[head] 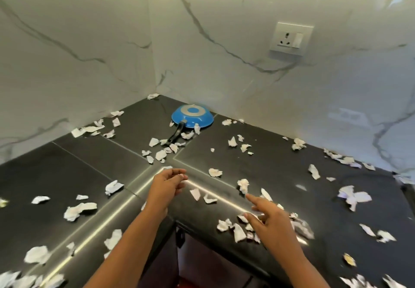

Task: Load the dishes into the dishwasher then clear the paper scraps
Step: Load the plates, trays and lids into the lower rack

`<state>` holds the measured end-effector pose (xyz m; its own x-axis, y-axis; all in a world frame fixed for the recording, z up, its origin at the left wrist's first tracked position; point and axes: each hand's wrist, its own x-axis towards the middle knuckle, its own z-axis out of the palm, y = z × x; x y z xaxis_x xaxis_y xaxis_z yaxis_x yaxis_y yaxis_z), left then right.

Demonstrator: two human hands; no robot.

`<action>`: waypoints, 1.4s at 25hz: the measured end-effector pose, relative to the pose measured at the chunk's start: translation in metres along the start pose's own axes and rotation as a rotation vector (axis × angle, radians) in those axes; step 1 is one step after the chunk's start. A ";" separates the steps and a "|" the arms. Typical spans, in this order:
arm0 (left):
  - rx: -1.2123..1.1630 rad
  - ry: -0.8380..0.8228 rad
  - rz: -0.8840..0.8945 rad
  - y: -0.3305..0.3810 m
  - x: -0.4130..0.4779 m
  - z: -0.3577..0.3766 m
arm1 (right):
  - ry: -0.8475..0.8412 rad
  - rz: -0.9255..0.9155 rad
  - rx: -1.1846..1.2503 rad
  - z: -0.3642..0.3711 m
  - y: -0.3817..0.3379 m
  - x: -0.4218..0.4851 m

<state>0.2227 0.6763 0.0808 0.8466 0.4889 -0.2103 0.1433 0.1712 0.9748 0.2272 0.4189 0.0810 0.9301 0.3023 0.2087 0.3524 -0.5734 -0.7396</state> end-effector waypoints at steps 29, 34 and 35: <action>0.984 0.204 0.288 -0.030 0.189 -0.033 | -0.191 -0.019 -0.213 0.211 -0.023 0.209; 1.082 0.186 0.331 -0.036 0.197 -0.031 | -0.174 -0.125 -0.271 0.232 -0.029 0.253; 1.096 0.177 0.348 -0.038 0.198 -0.031 | -0.150 -0.097 -0.264 0.235 -0.028 0.262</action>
<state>0.3692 0.7929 0.0002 0.8562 0.4916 0.1586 0.3570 -0.7851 0.5062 0.4367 0.6932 0.0060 0.8720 0.4629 0.1589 0.4717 -0.7084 -0.5250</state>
